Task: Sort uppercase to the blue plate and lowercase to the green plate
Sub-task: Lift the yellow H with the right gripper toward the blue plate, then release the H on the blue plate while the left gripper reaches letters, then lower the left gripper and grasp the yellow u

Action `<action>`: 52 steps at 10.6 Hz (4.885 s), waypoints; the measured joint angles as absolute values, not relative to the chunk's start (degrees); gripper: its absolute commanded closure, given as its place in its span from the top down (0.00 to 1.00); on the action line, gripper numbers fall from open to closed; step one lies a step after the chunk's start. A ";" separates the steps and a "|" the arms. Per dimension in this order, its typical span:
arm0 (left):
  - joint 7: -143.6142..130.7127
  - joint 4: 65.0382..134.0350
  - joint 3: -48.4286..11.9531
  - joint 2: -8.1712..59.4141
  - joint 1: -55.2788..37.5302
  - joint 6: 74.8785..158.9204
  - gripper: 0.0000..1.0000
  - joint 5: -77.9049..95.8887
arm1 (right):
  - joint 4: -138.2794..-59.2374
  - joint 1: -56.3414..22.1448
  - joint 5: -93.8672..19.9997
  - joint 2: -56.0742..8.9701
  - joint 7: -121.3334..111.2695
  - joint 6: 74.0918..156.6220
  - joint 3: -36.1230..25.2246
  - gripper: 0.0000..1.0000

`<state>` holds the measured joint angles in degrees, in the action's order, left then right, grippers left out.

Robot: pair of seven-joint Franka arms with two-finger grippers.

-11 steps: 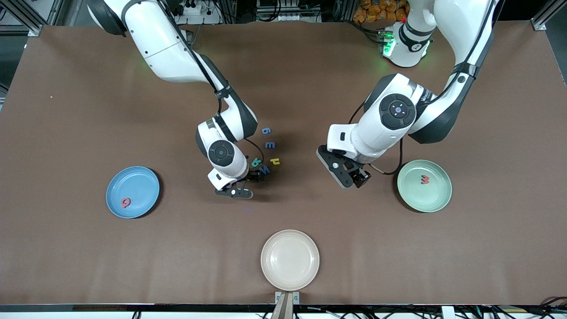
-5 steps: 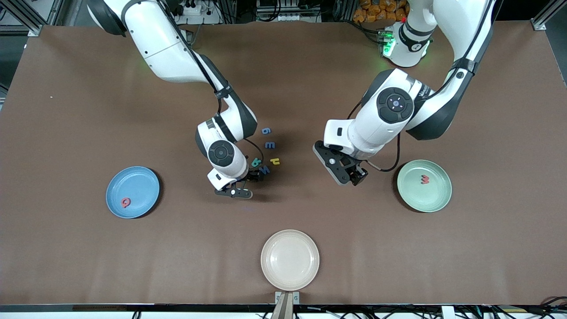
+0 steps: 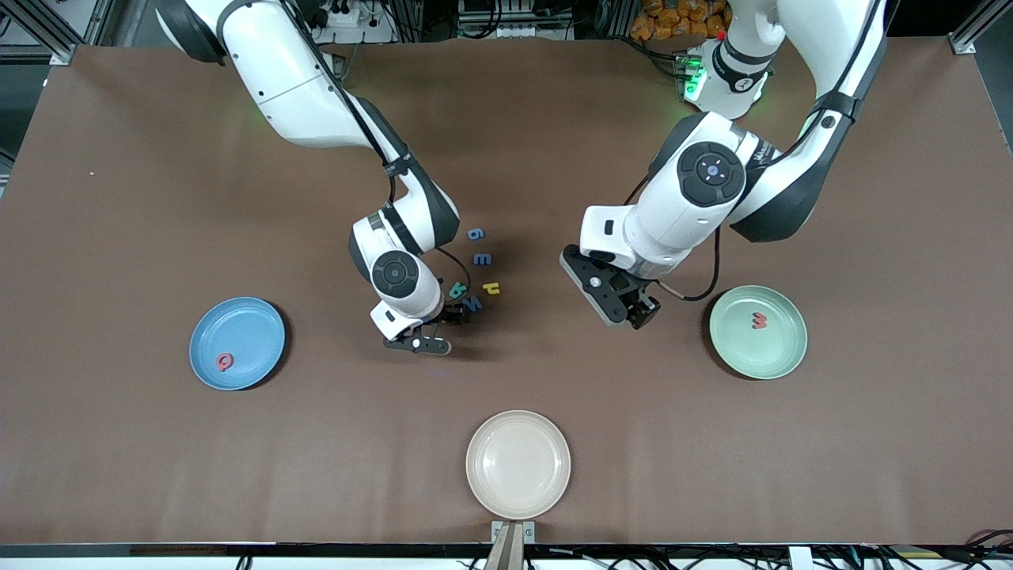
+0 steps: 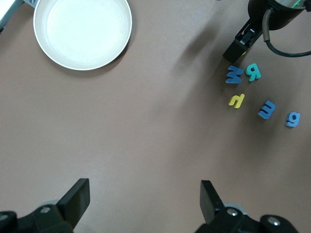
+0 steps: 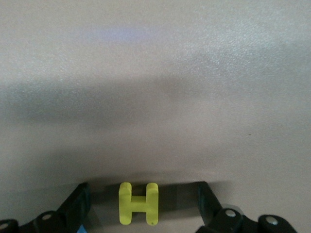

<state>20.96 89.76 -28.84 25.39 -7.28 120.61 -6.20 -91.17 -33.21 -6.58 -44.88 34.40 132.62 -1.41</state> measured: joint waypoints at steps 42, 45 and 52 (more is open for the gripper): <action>27.84 83.24 -17.84 46.92 -34.17 138.68 0.97 -12.30 | -90.98 -12.36 -5.58 -35.60 -15.20 116.80 -15.91 1.00; 27.85 83.23 -17.78 47.65 -34.20 138.72 0.87 -12.38 | -91.00 -12.32 -5.59 -35.86 -15.20 116.82 -15.93 1.00; 27.85 83.22 -17.72 50.79 -35.23 138.76 0.78 -12.39 | -91.01 -12.36 -5.60 -36.46 -15.19 117.06 -15.85 1.00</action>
<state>27.85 83.22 -17.72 50.79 -35.23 138.76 -12.39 -91.01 -12.36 -5.60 -36.46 -15.19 117.06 -15.85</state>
